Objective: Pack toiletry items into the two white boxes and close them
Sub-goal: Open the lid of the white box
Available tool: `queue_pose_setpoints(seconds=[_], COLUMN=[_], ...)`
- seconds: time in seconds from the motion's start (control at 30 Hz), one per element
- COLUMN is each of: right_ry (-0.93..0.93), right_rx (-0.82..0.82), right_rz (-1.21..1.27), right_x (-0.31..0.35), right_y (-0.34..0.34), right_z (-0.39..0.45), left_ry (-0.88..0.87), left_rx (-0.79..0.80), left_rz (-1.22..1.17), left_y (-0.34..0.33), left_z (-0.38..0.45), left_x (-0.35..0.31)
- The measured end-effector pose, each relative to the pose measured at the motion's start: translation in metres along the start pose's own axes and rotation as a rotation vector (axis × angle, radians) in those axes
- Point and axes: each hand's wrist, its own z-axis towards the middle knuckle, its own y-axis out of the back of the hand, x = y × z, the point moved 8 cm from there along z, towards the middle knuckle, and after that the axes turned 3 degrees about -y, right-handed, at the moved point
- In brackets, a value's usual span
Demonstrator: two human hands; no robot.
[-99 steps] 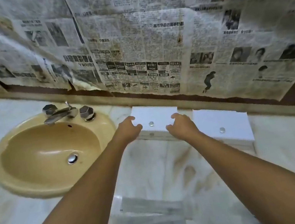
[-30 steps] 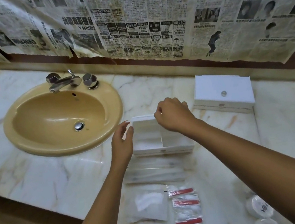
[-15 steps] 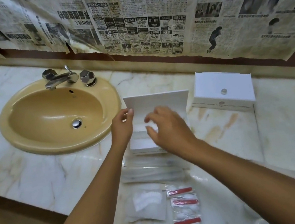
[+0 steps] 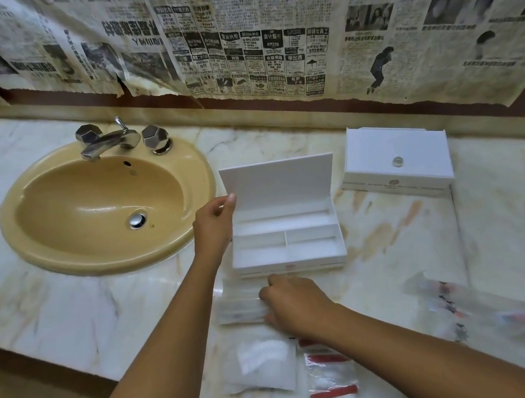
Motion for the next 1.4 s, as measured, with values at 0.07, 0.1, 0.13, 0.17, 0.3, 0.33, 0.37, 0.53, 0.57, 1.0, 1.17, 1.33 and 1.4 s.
queue_pose_setpoints(seconds=[0.07, 0.1, 0.13, 0.17, 0.3, 0.33, 0.37, 0.53, 0.57, 1.0, 1.17, 1.33, 1.4], right_ry=[0.019, 0.028, 0.035, 0.037, 0.034, 0.035, 0.035, 0.005, -0.006, -0.113, -0.05, -0.097, -0.13], right_rx=[-0.037, -0.057, -0.075, -0.088, -0.132, -0.144, -0.158, -0.252, -0.269, -0.447, -0.328, -0.228, -0.187], right_rz=[-0.017, -0.029, -0.04, -0.041, -0.017, -0.019, -0.021, -0.035, -0.046, -0.167, -0.263, -0.258, -0.208], right_x=[0.002, 0.003, 0.004, 0.004, 0.002, 0.003, 0.003, -0.002, -0.003, -0.034, -0.03, -0.043, -0.051], right_y=[0.003, 0.005, 0.008, 0.01, 0.024, 0.029, 0.035, 0.07, 0.08, 0.152, 0.135, 0.113, 0.106], right_z=[0.0, 0.0, 0.0, 0.0, -0.003, -0.005, -0.007, -0.018, -0.019, 0.018, 0.041, 0.063, 0.07], left_ry=[0.011, 0.019, 0.026, 0.032, 0.043, 0.045, 0.05, 0.082, 0.073, 0.097, 0.031, -0.128, -0.164], left_rx=[0.002, 0.005, 0.011, 0.02, 0.059, 0.071, 0.084, 0.141, 0.142, 0.124, 0.124, 0.104, 0.095], left_rz=[-0.005, -0.013, -0.023, -0.028, -0.038, -0.037, -0.033, -0.038, -0.044, -0.141, -0.156, -0.112, -0.124], left_y=[0.0, 0.001, 0.0, 0.0, 0.0, 0.0, 0.001, 0.0, 0.0, -0.004, -0.005, -0.004, -0.006], left_z=[0.0, 0.0, 0.0, 0.0, 0.001, 0.002, 0.003, 0.007, 0.007, 0.002, 0.001, -0.007, -0.009], left_x=[0.002, 0.003, 0.003, 0.004, 0.004, 0.004, 0.005, 0.008, 0.007, 0.013, 0.016, 0.015, 0.013])
